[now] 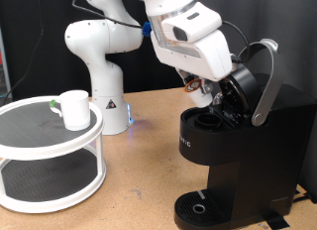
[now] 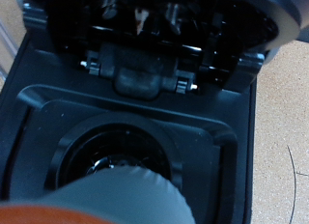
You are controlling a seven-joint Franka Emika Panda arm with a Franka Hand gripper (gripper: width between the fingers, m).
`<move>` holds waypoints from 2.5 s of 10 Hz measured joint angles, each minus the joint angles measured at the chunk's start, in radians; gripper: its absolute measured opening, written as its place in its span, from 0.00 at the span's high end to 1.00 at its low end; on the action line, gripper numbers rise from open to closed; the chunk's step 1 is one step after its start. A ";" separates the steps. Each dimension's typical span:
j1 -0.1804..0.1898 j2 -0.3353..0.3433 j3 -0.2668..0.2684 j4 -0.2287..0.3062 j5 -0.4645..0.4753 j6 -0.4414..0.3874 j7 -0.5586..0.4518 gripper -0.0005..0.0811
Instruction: Make a cup of coffee with the keurig machine
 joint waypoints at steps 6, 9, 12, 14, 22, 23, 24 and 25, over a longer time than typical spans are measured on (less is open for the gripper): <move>0.000 0.019 0.043 -0.023 -0.025 0.032 0.026 0.47; 0.000 0.019 0.056 -0.040 -0.043 0.056 0.045 0.47; 0.000 0.023 0.067 -0.058 -0.061 0.083 0.067 0.47; 0.000 0.027 0.072 -0.068 -0.064 0.098 0.070 0.47; 0.000 0.058 0.088 -0.065 -0.092 0.116 0.110 0.47; 0.000 0.064 0.090 -0.062 -0.094 0.116 0.114 0.47; 0.000 0.067 0.091 -0.059 -0.097 0.117 0.123 0.47; 0.000 0.069 0.093 -0.059 -0.097 0.121 0.132 0.46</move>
